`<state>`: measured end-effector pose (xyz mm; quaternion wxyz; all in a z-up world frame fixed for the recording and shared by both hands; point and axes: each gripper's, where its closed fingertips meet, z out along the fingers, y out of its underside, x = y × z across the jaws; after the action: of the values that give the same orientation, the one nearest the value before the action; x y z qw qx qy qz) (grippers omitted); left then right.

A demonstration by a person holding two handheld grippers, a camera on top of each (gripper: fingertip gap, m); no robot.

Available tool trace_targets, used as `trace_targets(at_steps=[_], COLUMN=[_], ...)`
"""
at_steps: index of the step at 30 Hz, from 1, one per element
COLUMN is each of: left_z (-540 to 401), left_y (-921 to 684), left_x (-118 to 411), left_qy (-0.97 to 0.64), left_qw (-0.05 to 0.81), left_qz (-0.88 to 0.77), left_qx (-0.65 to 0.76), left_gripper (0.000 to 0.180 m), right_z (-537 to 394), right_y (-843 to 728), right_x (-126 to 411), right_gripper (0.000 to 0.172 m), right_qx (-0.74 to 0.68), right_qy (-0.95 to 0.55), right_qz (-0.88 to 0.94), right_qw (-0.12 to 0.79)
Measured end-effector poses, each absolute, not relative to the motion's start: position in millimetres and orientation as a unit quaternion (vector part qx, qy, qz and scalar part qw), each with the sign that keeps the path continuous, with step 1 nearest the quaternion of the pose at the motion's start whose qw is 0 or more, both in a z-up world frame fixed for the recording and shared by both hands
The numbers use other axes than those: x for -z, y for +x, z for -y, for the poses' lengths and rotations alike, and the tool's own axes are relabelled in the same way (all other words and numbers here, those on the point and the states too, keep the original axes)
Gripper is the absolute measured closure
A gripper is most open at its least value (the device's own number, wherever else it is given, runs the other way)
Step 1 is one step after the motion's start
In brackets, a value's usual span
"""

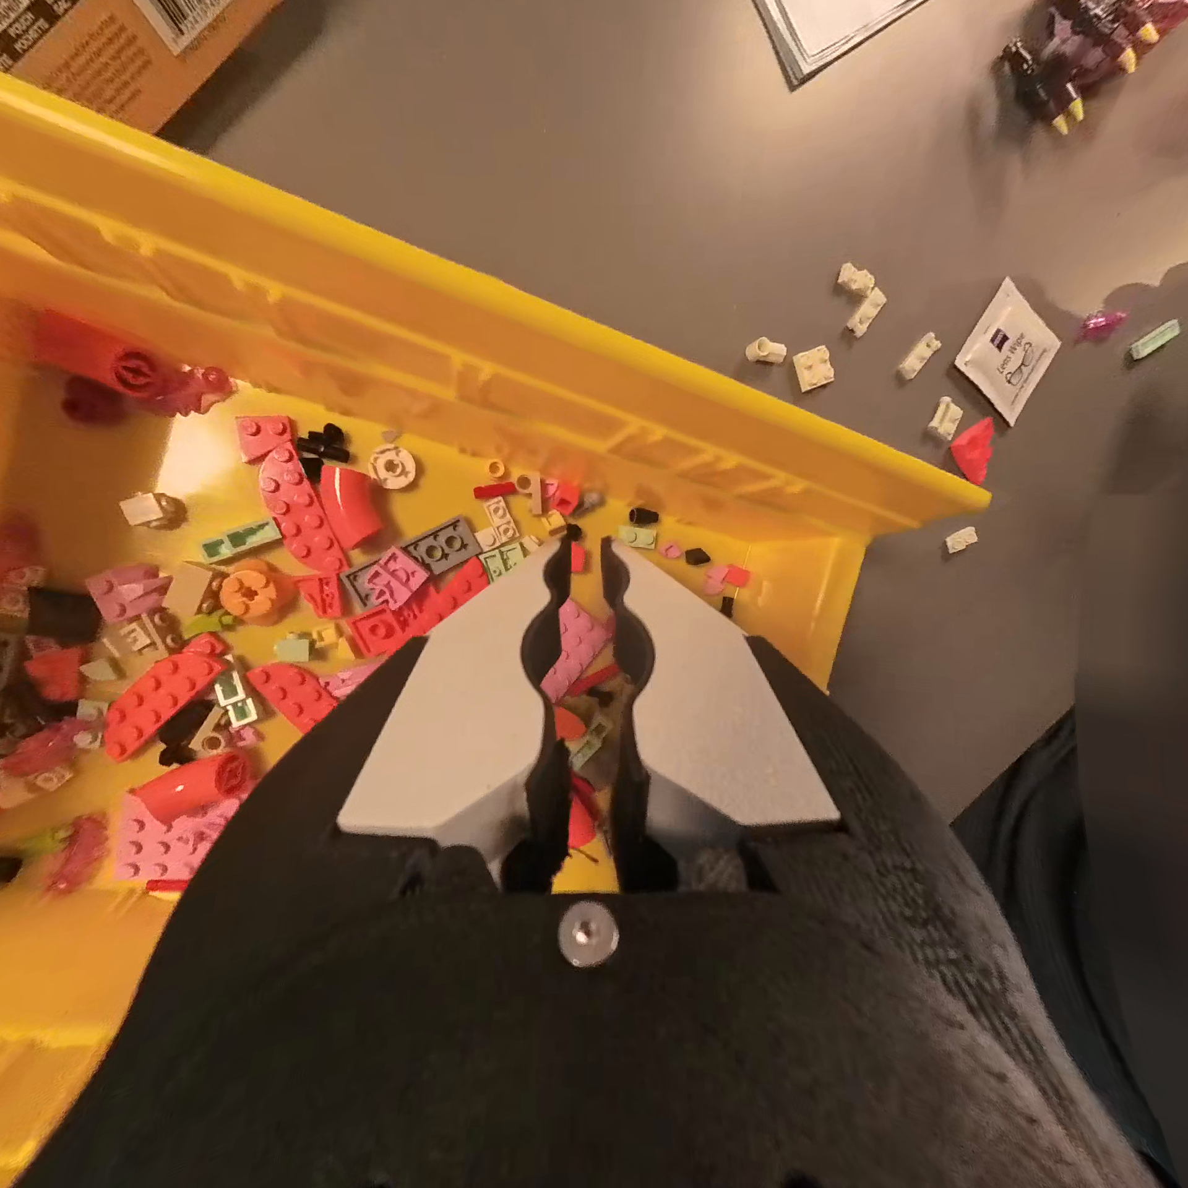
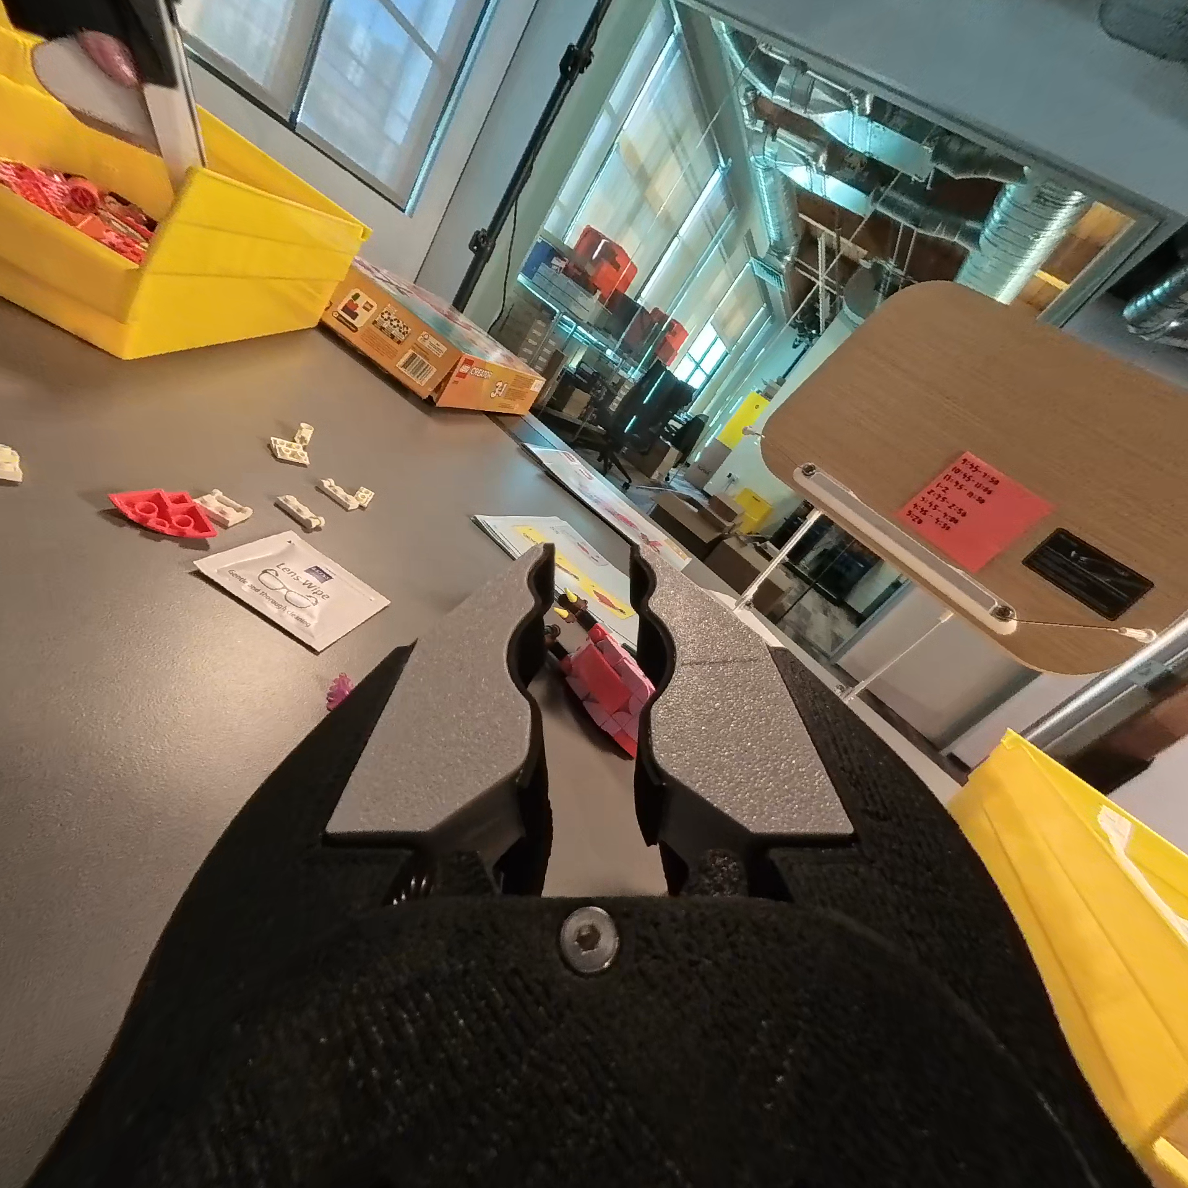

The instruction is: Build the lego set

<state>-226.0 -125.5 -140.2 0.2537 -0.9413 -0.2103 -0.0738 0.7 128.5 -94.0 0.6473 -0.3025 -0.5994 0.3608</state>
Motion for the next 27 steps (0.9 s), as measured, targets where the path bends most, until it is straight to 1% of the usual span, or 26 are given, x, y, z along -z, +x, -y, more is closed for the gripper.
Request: trace_targets(at_steps=[2,4,6,8,9,11,13,15,17,20,22,24,27], left_z=[125.4,131.2,151.5,186.9,199.9,211.6,214.7,218.9,215.5,195.7,189.5,185.6,195.0], left_y=[-225.0,-224.9,-231.1,-240.8,-245.4,-247.2,-250.8,-268.0,-293.8,-318.6,-330.2,-334.4,-331.8], left_x=[141.7,145.8,152.5,156.1,154.6,151.3,149.5,143.7,129.0,108.3,104.5,109.6,132.7], left_qy=[-0.941,-0.946,-0.956,-0.964,-0.963,-0.958,-0.955,-0.954,-0.944,-0.926,-0.919,-0.918,-0.922], left_qw=[0.250,0.228,0.170,0.081,0.055,0.039,0.041,0.048,0.091,0.188,0.216,0.222,0.162], left_qz=[0.213,0.217,0.235,0.252,0.263,0.284,0.293,0.292,0.295,0.302,0.309,0.320,0.350], left_qx=[0.084,0.083,0.050,-0.005,-0.022,-0.013,-0.006,-0.052,-0.113,-0.128,-0.116,-0.080,-0.020], left_gripper=[0.173,0.173,0.180,0.180,0.180,0.178,0.176,0.173,0.169,0.162,0.160,0.160,0.160], right_z=[-128.6,-128.4,-127.9,-127.4,-127.1,-126.4,-126.3,-126.9,-127.6,-129.5,-129.2,-128.0,-127.1], right_y=[0.5,0.0,-0.1,-0.5,-0.8,-0.9,-1.1,-1.1,-0.6,-0.5,-0.7,-0.9,-1.6], right_x=[93.7,94.0,93.6,93.8,93.7,93.2,92.8,91.9,90.4,89.0,88.8,89.2,90.0], right_gripper=[0.151,0.151,0.151,0.151,0.151,0.151,0.151,0.151,0.152,0.153,0.153,0.153,0.153], right_qx=[-0.363,-0.365,-0.367,-0.368,-0.369,-0.371,-0.374,-0.376,-0.382,-0.391,-0.392,-0.389,-0.386], right_qy=[-0.304,-0.305,-0.305,-0.306,-0.306,-0.305,-0.306,-0.308,-0.312,-0.319,-0.319,-0.316,-0.315], right_qz=[0.598,0.598,0.597,0.597,0.597,0.596,0.594,0.591,0.586,0.580,0.579,0.581,0.584], right_qw=[0.647,0.645,0.645,0.644,0.644,0.643,0.643,0.644,0.643,0.640,0.640,0.641,0.642])
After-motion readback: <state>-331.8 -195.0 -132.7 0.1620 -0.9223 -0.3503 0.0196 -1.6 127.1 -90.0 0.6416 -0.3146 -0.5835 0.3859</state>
